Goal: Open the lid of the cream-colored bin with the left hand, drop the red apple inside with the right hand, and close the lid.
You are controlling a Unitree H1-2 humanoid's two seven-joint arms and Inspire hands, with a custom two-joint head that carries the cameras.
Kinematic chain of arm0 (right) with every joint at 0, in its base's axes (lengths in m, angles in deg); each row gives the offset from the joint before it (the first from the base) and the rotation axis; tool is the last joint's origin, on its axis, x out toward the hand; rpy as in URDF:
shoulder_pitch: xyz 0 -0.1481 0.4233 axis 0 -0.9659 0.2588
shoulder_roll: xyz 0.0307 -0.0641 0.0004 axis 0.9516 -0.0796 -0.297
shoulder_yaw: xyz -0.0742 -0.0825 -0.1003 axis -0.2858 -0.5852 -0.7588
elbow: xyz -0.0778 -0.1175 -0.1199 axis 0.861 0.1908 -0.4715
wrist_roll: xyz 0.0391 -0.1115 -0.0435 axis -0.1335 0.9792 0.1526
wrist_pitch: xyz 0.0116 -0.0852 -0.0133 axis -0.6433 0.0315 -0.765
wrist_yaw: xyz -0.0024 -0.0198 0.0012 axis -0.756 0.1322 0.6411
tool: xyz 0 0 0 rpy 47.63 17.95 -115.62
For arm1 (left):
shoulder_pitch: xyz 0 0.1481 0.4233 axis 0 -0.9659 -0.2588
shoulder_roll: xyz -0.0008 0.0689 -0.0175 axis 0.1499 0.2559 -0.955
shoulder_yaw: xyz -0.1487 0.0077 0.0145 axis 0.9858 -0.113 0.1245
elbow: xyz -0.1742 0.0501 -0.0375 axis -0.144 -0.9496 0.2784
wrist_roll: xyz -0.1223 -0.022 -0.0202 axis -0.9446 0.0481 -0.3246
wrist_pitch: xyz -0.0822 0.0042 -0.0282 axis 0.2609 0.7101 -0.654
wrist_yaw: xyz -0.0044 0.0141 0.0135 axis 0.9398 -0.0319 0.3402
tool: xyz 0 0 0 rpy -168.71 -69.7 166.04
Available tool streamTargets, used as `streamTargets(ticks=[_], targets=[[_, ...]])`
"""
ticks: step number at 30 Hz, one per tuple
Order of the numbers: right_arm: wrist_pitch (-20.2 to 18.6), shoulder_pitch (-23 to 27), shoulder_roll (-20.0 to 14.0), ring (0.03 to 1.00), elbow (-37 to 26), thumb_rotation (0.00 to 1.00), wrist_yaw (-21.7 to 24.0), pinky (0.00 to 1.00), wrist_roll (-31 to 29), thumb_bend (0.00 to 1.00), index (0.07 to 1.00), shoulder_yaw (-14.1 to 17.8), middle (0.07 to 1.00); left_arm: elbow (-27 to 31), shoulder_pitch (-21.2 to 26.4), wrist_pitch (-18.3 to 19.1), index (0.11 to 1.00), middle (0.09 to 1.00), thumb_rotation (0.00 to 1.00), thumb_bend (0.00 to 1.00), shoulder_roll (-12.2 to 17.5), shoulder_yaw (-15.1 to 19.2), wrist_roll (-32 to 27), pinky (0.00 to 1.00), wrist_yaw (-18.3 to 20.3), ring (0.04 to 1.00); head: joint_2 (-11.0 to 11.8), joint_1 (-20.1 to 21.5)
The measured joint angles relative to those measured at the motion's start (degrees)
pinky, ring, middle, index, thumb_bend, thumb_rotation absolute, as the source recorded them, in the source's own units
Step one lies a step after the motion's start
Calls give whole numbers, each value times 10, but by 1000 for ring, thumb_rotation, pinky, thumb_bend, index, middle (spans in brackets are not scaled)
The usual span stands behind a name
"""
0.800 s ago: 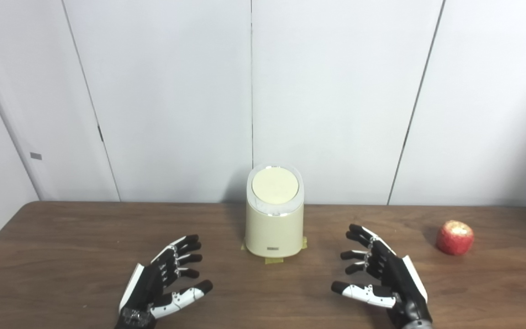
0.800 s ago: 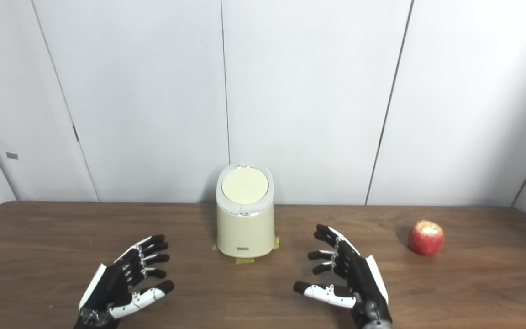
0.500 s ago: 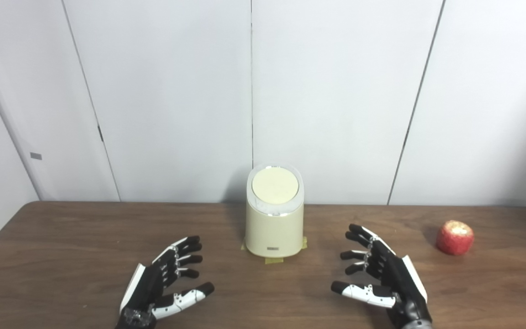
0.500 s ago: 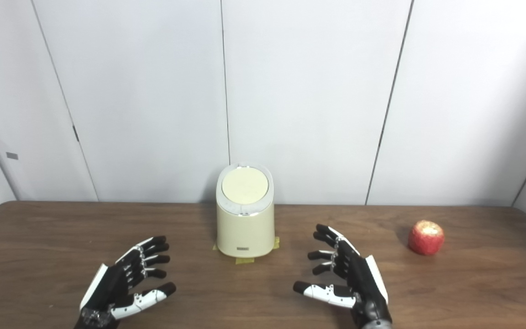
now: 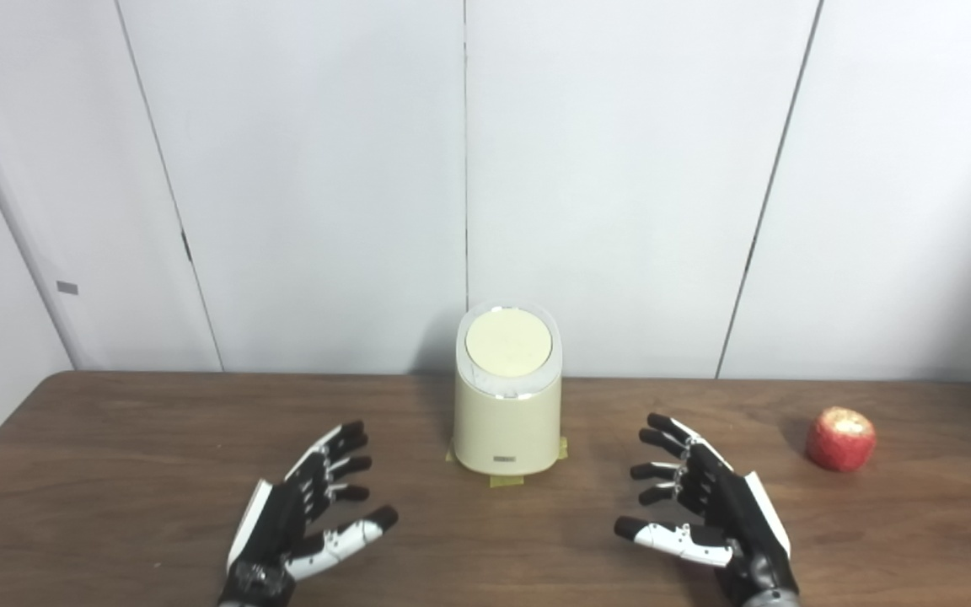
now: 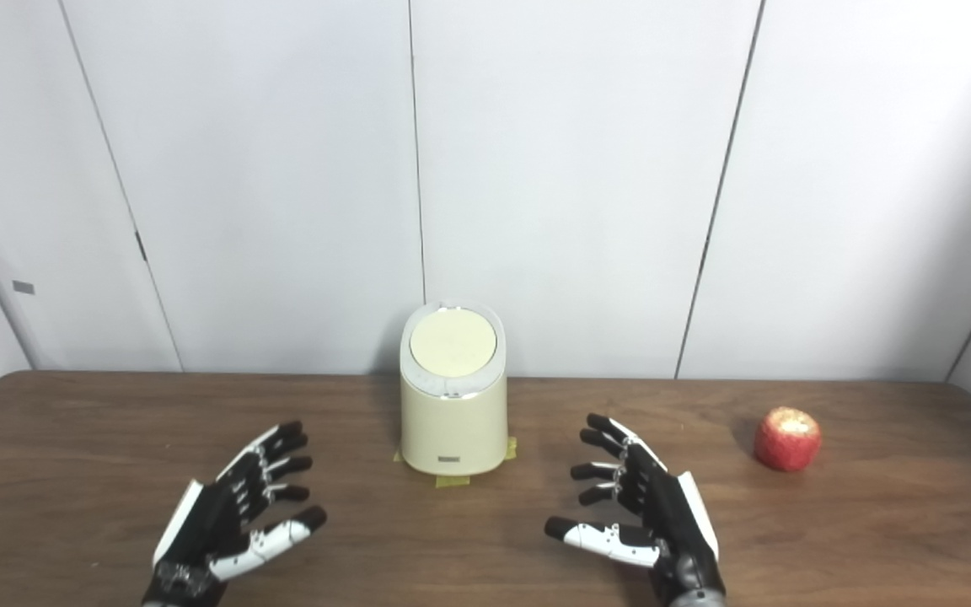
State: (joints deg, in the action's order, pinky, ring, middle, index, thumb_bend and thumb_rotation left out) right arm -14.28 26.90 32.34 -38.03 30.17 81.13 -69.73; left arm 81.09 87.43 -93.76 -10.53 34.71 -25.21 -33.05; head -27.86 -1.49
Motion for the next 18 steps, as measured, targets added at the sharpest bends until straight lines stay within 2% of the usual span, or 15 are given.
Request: streamTargets(ticks=[4, 7, 10, 14, 17, 18], targets=[[2, 9, -4, 652, 17, 126, 0, 496, 0, 803, 828, 0, 814, 14, 59, 37, 957, 899, 317, 871, 2, 7, 25, 749, -19, 857, 3, -1], [2, 11, -4, 653, 17, 126, 0, 510, 1, 801, 826, 0, 808, 15, 121, 74, 995, 944, 345, 899, 6, 10, 34, 845, -26, 910, 4, -4], [2, 12, -4, 643, 18, 126, 0, 500, 1, 808, 822, -1, 802, 18, 175, 124, 1000, 978, 347, 919, 8, 1, 52, 821, -25, 948, 4, -4], [2, 13, -4, 646, 18, 128, 0, 506, 2, 809, 823, -2, 805, 19, 223, 177, 1000, 987, 377, 965, 4, -13, 80, 910, -30, 978, 3, -4], [2, 13, -4, 651, 18, 129, 0, 505, 2, 812, 825, -3, 808, -2, 255, 200, 1000, 990, 377, 972, -1, -26, 113, 936, -48, 989, 1, -8], [2, 13, -3, 654, 18, 128, 0, 509, 1, 814, 828, -4, 809, -10, 265, 203, 1000, 994, 350, 961, -2, -28, 119, 918, -50, 996, -1, -7]])
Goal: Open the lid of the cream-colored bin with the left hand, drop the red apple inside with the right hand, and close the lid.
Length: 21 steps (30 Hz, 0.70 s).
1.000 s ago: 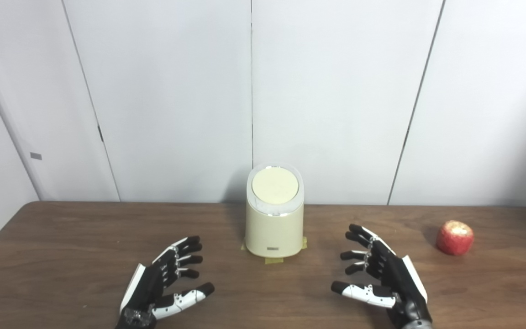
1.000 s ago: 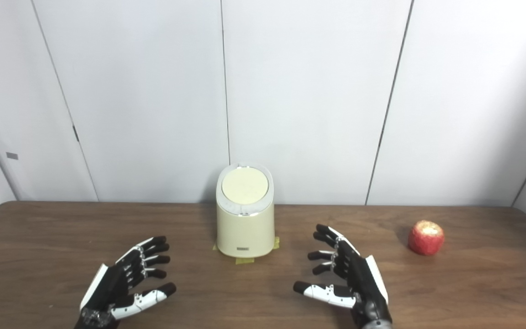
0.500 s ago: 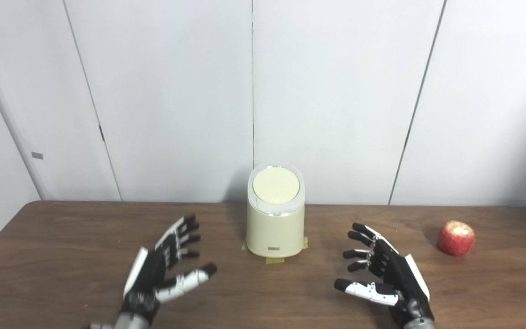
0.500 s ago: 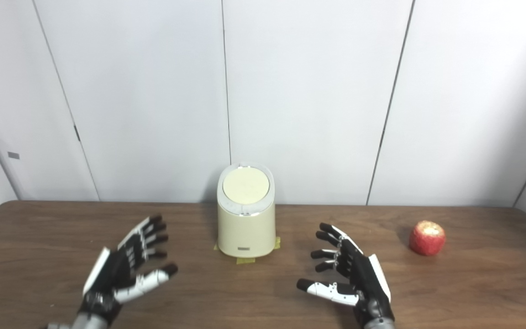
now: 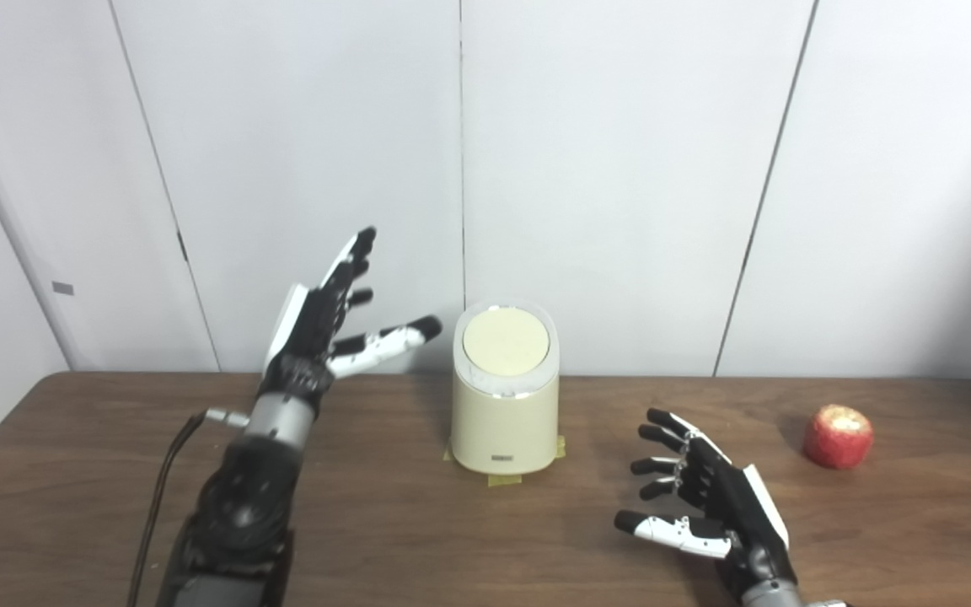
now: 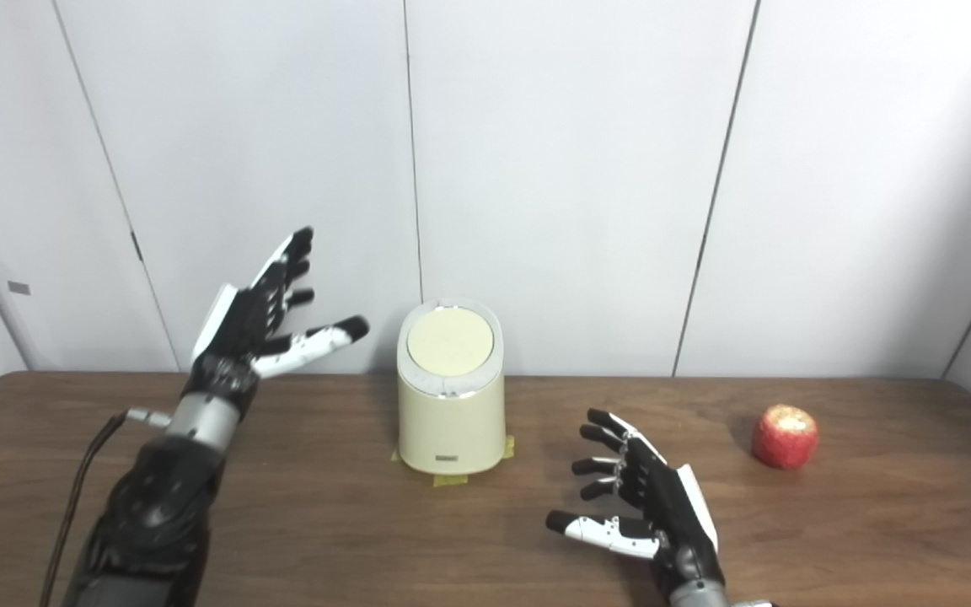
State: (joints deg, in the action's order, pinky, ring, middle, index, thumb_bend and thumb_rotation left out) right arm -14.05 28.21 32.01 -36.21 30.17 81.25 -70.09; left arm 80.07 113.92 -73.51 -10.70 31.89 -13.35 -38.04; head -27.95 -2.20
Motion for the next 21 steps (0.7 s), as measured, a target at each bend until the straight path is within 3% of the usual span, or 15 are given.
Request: streamTargets(ticks=[4, 6, 9, 21], targets=[[0, 0, 2, 650, 0, 135, 0, 528, -2, 804, 827, 0, 805, -28, 36, 13, 1000, 1000, 339, 948, -3, -15, 25, 879, -15, 1000, -2, 4], [0, 1, 2, 648, 0, 132, 0, 515, -1, 802, 827, 0, 807, -46, 52, 18, 1000, 1000, 385, 965, -2, -34, 58, 825, -25, 993, -2, 6], [0, 1, 5, 648, -1, 125, 0, 511, -1, 800, 826, 0, 804, -65, 70, 27, 1000, 1000, 376, 980, -3, -59, 99, 778, -37, 998, -4, 9], [0, 2, 9, 642, -2, 152, -3, 527, -2, 816, 834, 1, 800, -144, 104, 45, 1000, 1000, 350, 973, -17, -103, 172, 788, -58, 1000, -7, 16]])
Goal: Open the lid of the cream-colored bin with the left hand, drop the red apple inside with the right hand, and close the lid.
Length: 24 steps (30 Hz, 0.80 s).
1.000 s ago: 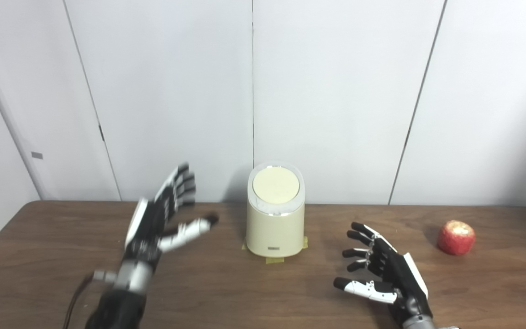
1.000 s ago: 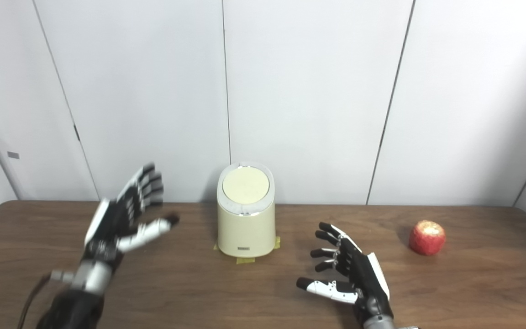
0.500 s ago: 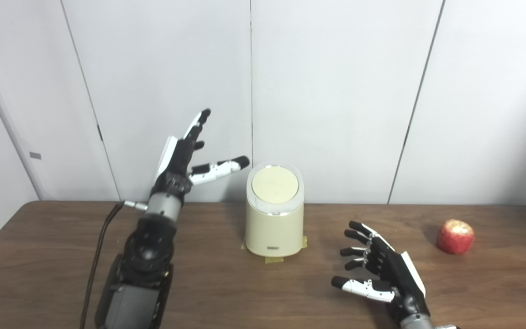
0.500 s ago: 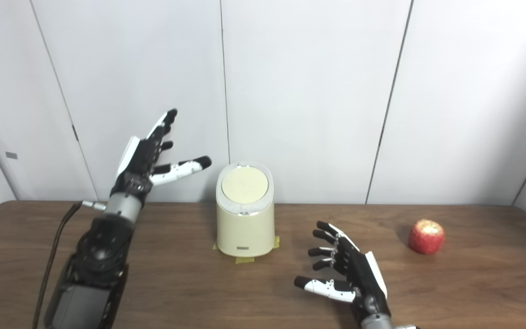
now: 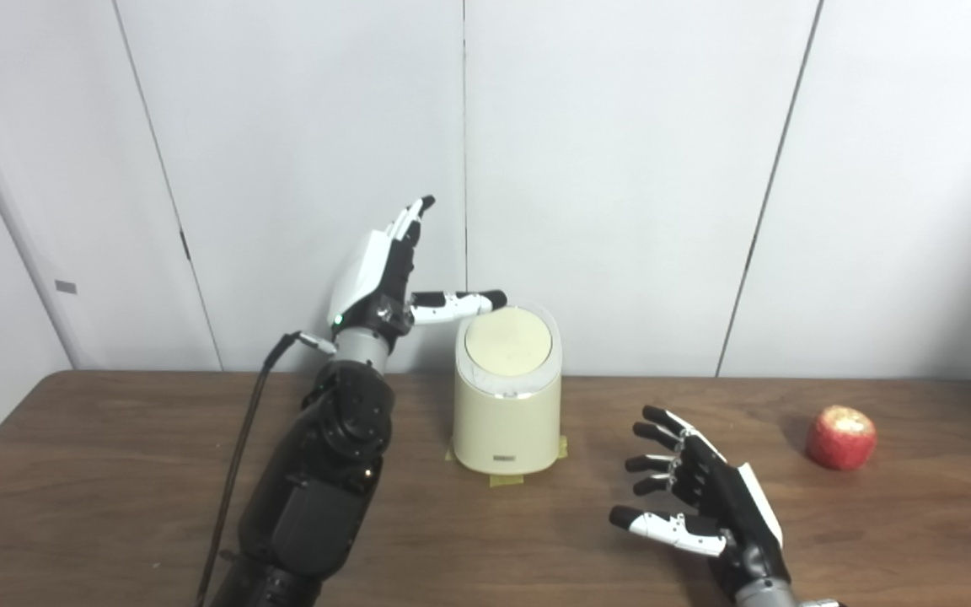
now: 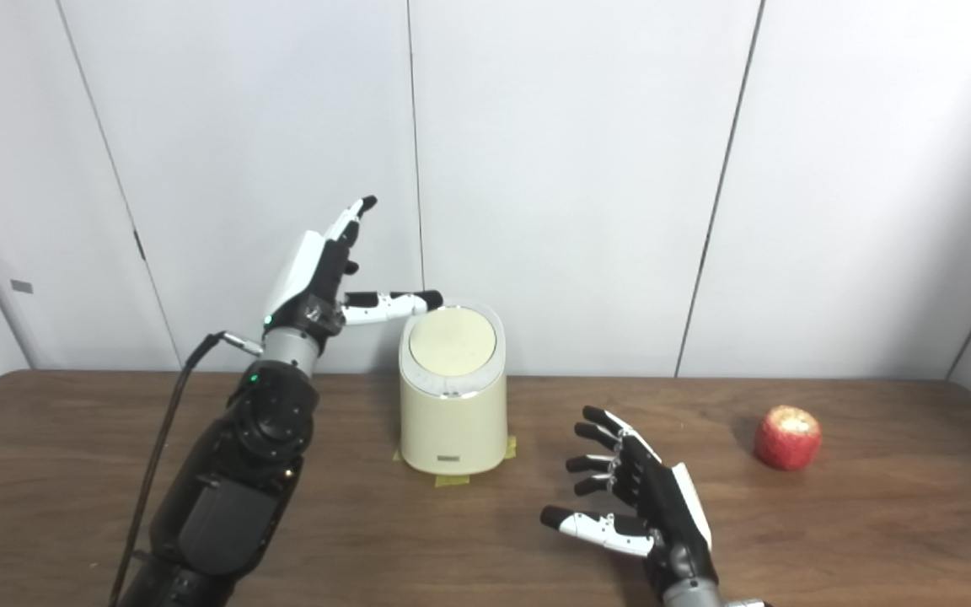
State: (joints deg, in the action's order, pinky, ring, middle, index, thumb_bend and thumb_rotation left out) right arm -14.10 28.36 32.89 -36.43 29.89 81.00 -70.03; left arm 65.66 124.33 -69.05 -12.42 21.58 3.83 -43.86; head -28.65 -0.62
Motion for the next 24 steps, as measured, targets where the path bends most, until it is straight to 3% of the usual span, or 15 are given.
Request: streamTargets(ticks=[24], targets=[[-1, -1, 11, 629, -20, 139, -9, 520, 7, 803, 820, -3, 795, -77, 3, -4, 1000, 1000, 304, 980, -5, -28, 13, 803, -14, 1000, -4, 15]])
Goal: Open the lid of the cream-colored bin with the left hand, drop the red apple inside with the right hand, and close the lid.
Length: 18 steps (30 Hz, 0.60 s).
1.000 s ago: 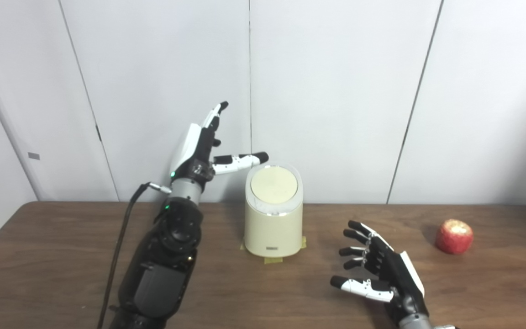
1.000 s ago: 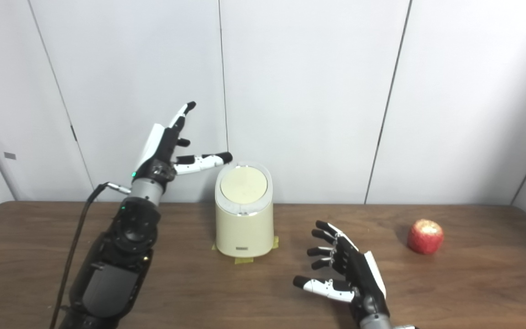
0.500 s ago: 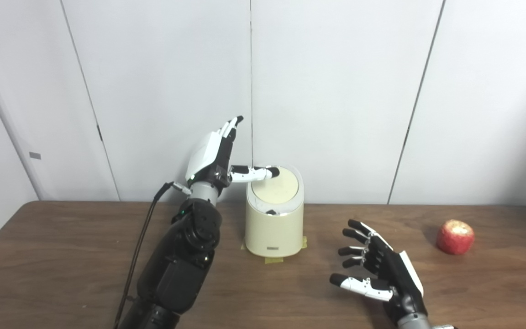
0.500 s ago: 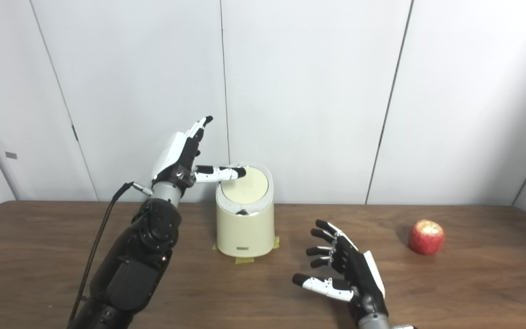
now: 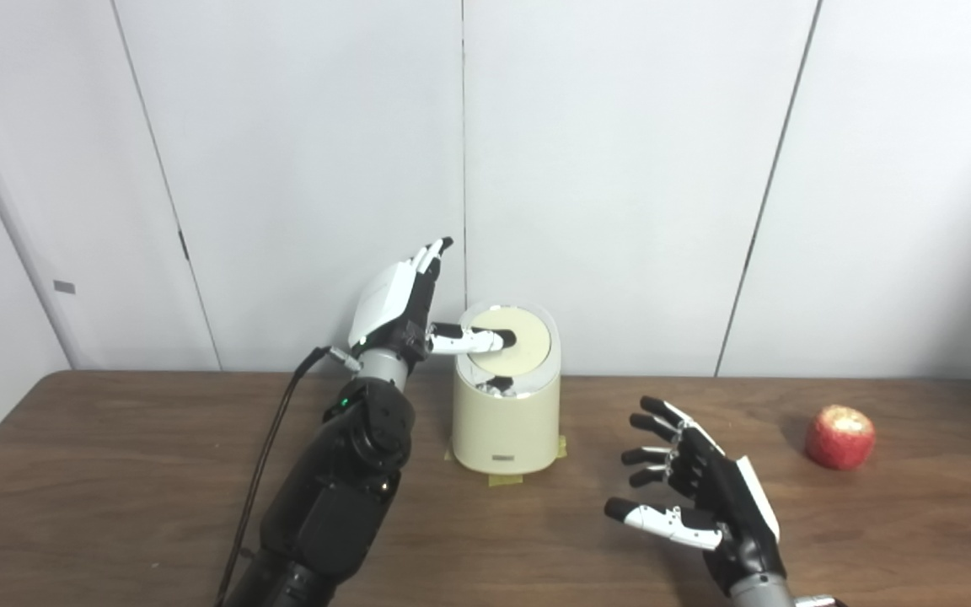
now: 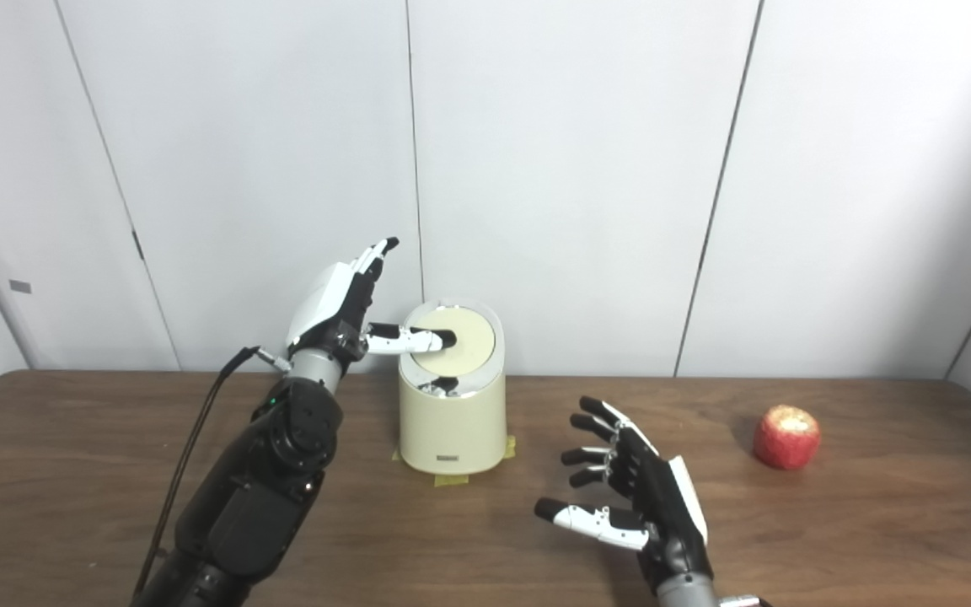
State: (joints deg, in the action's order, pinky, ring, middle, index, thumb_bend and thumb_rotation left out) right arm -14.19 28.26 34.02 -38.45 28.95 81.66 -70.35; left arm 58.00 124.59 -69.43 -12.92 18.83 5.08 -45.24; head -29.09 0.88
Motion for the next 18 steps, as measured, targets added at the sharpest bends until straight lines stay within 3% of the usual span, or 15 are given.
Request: streamTargets(ticks=[11, 18], targets=[[-2, -2, 3, 630, -8, 142, -4, 515, 3, 804, 824, -2, 805, -39, 1, 0, 1000, 1000, 257, 967, -3, -22, 14, 884, -20, 1000, -2, 3], [-3, -2, 4, 632, -17, 158, -5, 510, 5, 808, 826, -3, 806, -49, 7, 15, 1000, 1000, 164, 927, -3, -45, 53, 840, -33, 1000, -2, 4]])
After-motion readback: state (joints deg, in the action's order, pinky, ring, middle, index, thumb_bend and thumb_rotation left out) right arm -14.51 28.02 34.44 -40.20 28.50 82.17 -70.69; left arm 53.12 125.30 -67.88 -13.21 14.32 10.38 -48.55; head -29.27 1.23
